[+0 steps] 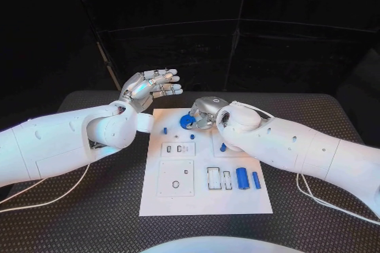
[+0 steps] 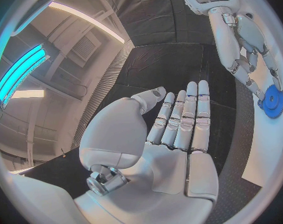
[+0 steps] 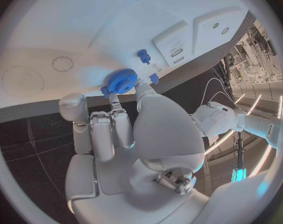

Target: Assemble the parts on the task board

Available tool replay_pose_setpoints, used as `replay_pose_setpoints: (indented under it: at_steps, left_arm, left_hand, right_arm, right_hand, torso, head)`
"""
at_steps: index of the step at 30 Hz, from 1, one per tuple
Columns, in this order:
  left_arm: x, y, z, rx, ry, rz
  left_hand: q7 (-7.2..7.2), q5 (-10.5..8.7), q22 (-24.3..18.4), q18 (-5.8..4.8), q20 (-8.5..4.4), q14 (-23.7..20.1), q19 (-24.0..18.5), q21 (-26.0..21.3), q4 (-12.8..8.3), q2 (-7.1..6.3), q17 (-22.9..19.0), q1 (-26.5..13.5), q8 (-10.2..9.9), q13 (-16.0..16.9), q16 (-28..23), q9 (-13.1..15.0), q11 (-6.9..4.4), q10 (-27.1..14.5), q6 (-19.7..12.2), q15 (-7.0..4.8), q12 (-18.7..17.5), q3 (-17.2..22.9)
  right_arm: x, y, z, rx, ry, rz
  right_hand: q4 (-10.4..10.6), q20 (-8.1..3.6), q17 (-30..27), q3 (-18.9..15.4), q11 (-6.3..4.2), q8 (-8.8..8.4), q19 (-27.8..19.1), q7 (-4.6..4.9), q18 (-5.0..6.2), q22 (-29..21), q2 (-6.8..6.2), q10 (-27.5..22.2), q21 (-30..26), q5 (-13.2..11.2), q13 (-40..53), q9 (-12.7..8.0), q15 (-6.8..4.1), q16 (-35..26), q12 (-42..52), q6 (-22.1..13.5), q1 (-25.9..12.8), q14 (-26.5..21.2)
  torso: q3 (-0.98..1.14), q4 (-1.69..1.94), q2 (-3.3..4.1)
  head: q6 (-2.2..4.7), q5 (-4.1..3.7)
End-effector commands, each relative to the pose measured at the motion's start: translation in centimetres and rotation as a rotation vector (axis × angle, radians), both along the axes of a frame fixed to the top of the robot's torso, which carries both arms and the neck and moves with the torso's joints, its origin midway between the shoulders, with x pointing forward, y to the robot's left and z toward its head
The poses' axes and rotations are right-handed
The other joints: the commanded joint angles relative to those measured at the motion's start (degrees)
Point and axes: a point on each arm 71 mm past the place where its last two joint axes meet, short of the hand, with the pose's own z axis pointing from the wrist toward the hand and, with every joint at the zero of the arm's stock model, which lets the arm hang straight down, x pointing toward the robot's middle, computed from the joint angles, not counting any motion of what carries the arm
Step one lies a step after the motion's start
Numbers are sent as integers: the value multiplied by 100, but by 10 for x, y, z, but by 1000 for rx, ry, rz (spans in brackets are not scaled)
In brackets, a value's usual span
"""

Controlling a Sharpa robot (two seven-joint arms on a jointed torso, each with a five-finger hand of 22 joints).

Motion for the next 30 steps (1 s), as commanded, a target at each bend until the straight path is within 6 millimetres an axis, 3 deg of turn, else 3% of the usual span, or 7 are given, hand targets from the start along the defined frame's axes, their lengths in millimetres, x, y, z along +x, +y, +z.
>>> replay_pose_setpoints:
  at_steps: [1, 12, 22, 30]
  left_arm:
    - [0, -2, 2, -3, -8, -14]
    - [0, -1, 2, -3, -8, -13]
    - [0, -1, 2, -2, -7, -12]
    - [0, 0, 2, -2, -7, -11]
  left_hand:
    - [209, -24, -7, 63, 14, 33, 29, -39, 20, -7, -10, -53, -22, -9, -36, 0, -3, 30, 33, -1, -31, 16]
    - [209, -24, -7, 63, 14, 33, 29, -39, 20, -7, -10, -53, -22, -9, -36, 0, -3, 30, 33, -1, -31, 16]
    - [209, -24, -7, 63, 14, 33, 29, -39, 20, -7, -10, -53, -22, -9, -36, 0, -3, 30, 33, -1, -31, 16]
    - [212, -24, -13, 63, 16, 34, 28, -44, 21, -7, -11, -57, -28, -9, -47, -1, -1, 29, 29, 1, -40, 19]
  right_arm:
    - [-1, 2, -1, 4, 35, 3]
    - [3, -2, -3, -14, 35, -37]
    - [3, -7, -3, -30, 32, -51]
    - [1, -10, 2, 14, -6, -57]
  right_hand:
    - [39, 21, 1369, -1, 17, 28, 34, -30, -100, 8, 17, 153, 26, 28, 811, 9, 40, 36, 24, 31, -48, 585]
    - [69, 20, 1391, -33, 16, 16, 39, -29, -101, 15, 49, 158, 34, 31, 818, 5, 39, 43, 31, 26, -54, 590]
    - [42, 19, 1407, -37, 14, 19, 52, -31, -105, 38, 59, 172, 48, 30, 838, 6, 38, 48, 50, 36, 0, 594]
    - [21, 18, 1420, -48, 9, 29, 65, -38, -109, 61, 60, 180, 61, 37, 849, 10, 35, 52, 60, 66, 40, 597]
  torso:
    - [-2, 24, 10]
    - [-5, -1, 4]
    - [-1, 13, 4]
    - [-1, 3, 4]
  head:
    - [-3, -6]
    - [-26, 10]
    - [-28, -2]
    - [-22, 0]
